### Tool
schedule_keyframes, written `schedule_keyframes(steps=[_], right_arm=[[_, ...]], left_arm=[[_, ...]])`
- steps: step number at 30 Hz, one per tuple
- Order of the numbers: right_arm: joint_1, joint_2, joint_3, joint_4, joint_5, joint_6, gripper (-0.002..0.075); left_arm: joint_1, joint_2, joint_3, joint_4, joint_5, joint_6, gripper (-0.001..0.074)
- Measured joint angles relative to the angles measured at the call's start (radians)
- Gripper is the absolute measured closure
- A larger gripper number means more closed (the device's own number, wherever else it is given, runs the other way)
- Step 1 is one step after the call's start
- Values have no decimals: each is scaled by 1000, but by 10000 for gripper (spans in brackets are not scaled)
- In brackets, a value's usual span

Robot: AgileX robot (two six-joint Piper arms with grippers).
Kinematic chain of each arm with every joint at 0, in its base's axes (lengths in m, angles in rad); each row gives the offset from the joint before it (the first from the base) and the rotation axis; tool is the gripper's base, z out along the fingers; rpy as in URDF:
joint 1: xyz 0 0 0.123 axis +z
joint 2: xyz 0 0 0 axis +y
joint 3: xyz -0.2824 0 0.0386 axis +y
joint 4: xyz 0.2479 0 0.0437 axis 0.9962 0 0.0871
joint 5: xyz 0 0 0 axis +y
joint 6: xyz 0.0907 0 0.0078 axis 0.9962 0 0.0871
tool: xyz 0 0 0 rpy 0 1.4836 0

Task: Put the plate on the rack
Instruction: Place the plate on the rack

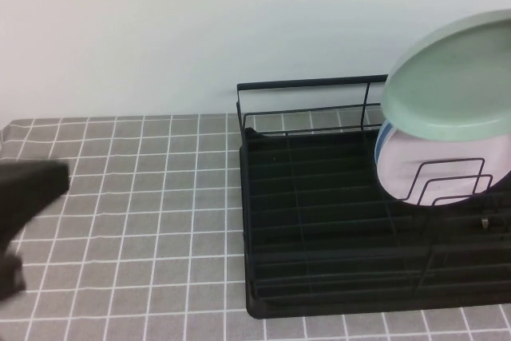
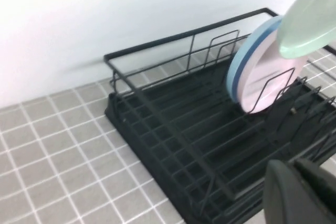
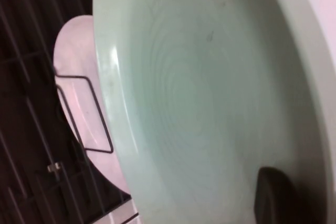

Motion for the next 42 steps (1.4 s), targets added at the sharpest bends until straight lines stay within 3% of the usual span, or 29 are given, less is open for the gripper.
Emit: schedule_keyframes(steps=[6, 7, 10, 13, 14, 17, 18, 23, 24, 42], right_arm=[[0, 0, 49, 41, -20, -104, 644], [1, -6, 101, 41, -55, -117, 726], [0, 8, 146, 42, -78, -125, 726], [1, 1, 250, 16, -224, -121, 726], [0, 12, 246, 27, -194, -125, 644], [0, 12, 307, 17, -263, -119, 644], [1, 1, 322, -7, -334, -111, 726], [1, -19, 321, -7, -361, -111, 726], [1, -30, 321, -9, -363, -111, 644], [0, -69, 320, -9, -344, -96, 644]], left_arm=[[0, -68, 83, 12, -23, -11, 734], [0, -68, 83, 15, -21, -11, 734], [0, -68, 83, 12, -34, -11, 734], [0, -68, 83, 12, -42, -11, 735], [0, -68, 83, 12, -42, -11, 735], [0, -68, 83, 12, -45, -6, 734], [0, -68, 83, 12, -45, -6, 734], [0, -68, 83, 5, -53, -8, 734], [0, -68, 83, 5, -54, -8, 734], [0, -68, 83, -21, -67, -20, 734]])
